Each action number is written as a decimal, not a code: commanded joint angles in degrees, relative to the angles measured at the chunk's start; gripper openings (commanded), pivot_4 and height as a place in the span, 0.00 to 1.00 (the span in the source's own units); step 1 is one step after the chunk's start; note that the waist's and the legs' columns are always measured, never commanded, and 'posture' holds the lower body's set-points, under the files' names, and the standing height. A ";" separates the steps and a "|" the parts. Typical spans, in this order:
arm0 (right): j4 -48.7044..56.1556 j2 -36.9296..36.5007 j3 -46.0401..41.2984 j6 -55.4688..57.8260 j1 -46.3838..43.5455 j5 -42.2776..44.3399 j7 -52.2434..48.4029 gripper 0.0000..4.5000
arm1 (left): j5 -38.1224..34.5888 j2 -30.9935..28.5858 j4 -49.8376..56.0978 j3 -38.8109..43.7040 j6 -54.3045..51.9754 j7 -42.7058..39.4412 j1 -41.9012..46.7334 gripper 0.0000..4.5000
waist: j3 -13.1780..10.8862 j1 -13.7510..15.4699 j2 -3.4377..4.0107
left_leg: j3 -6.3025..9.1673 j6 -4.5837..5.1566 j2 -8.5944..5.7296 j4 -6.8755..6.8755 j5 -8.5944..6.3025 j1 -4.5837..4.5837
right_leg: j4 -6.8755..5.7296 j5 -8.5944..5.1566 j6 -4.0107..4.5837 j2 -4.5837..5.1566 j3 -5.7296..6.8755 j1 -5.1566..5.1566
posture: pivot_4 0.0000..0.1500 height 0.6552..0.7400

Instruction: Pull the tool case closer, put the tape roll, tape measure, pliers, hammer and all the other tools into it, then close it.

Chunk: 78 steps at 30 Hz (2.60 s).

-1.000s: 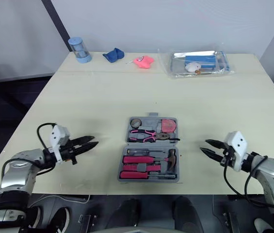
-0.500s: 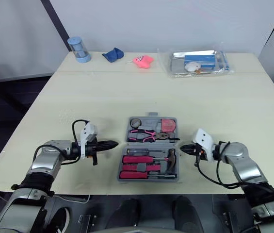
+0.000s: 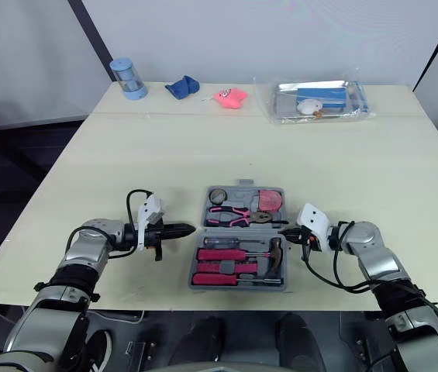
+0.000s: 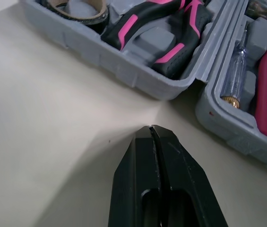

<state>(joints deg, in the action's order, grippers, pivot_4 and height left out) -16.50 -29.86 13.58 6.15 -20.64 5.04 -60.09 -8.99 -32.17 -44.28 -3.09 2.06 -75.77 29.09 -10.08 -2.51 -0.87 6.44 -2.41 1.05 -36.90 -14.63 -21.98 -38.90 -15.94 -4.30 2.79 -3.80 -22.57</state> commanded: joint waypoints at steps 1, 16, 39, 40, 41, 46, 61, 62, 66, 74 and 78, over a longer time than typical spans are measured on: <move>0.75 0.57 0.21 -1.02 -0.49 -0.10 -0.27 0.01 | 0.88 1.22 -0.61 -1.58 0.12 -1.05 -0.20 0.00 | 0.00 -0.03 0.00 | 0.00 0.00 0.00 0.00 0.00 0.00 | 0.00 0.00 0.00 0.00 0.00 0.00 | 1.00 1.00; 1.67 0.97 -0.05 -0.78 -0.50 0.26 -0.90 0.01 | 1.51 3.74 1.52 -3.63 -0.61 -2.80 -1.95 0.00 | 0.02 -0.04 0.03 | 0.00 0.00 0.00 0.00 0.00 0.01 | 0.00 0.00 0.00 0.00 0.00 0.00 | 1.00 1.00; 6.42 -1.87 -1.59 1.94 3.68 2.44 -4.74 0.01 | 1.55 4.73 16.29 -8.10 -6.87 -3.74 -8.84 0.00 | 0.04 0.15 0.07 | 0.00 0.00 -0.01 0.00 0.00 0.01 | 0.04 0.00 0.00 0.02 0.00 0.06 | 1.00 1.00; 6.56 -1.94 -1.62 2.10 3.78 2.51 -4.83 0.01 | 1.70 4.71 16.05 -8.10 -6.76 -3.72 -8.76 0.00 | 0.05 0.15 0.07 | 0.00 0.00 -0.02 0.00 0.00 0.01 | 0.04 0.00 0.00 0.02 0.00 0.06 | 1.00 1.00; 6.80 -2.00 -1.59 2.37 3.91 2.66 -5.01 0.01 | 1.80 4.67 15.87 -8.05 -6.63 -3.74 -8.72 0.00 | 0.05 0.15 0.08 | 0.00 0.00 -0.01 0.00 0.00 0.01 | 0.04 0.00 0.00 0.02 0.00 0.06 | 1.00 1.00; 9.24 -2.39 -0.91 5.20 5.03 4.08 -7.01 0.01 | 2.18 4.80 15.21 -7.90 -6.24 -3.33 -8.14 0.00 | 0.05 0.17 0.09 | 0.01 0.00 -0.02 0.00 0.00 0.01 | 0.04 0.00 0.00 0.02 0.00 0.06 | 1.00 1.00; 8.14 -3.49 -2.57 3.03 5.47 2.21 -4.88 0.01 | 2.27 3.83 15.60 -6.12 -5.14 -1.41 -8.47 0.00 | 0.07 0.19 0.11 | 0.01 0.00 -0.02 -0.01 0.00 0.03 | 0.03 0.00 0.00 0.02 0.00 0.07 | 1.00 1.00; 8.31 -3.76 -2.88 3.09 5.67 2.34 -4.75 0.01 | 2.00 3.54 15.90 -5.79 -5.17 -1.28 -8.60 0.00 | 0.07 0.22 0.11 | 0.01 0.00 -0.02 -0.01 0.00 0.03 | 0.03 0.00 0.00 0.02 0.00 0.08 | 1.00 1.00; 8.17 -5.28 -5.54 3.62 6.32 3.81 -4.26 0.01 | 0.32 1.55 17.67 -2.55 -5.02 0.73 -9.02 0.00 | 0.07 0.16 0.11 | 0.02 0.00 -0.02 -0.02 0.00 0.02 | 0.03 0.00 0.00 0.02 0.00 0.08 | 1.00 1.00; 6.01 -6.13 -11.41 9.58 4.68 9.28 -3.63 0.01 | -3.56 -0.65 25.72 2.11 -5.86 5.01 -13.24 0.00 | 0.06 -0.10 0.11 | 0.08 0.01 0.00 -0.01 -0.01 0.01 | 0.02 0.00 0.00 0.00 0.02 0.06 | 1.00 1.00; 4.98 -4.06 -13.42 18.50 1.42 13.59 -1.88 0.06 | -6.10 -1.39 32.71 4.73 -7.74 7.36 -16.50 0.00 | 0.06 -0.07 0.11 | 0.06 0.00 0.00 -0.02 0.00 0.00 | 0.04 0.00 0.00 0.02 0.01 0.06 | 1.00 1.00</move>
<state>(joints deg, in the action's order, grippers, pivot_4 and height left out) -12.08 -34.51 2.08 20.41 -17.45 15.59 -62.82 -12.64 -32.70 -16.54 -0.33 -4.83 -69.21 13.66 -10.03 -2.58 -0.76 6.52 -2.41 1.05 -36.91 -14.63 -21.98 -38.87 -15.94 -4.31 2.81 -3.78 -22.51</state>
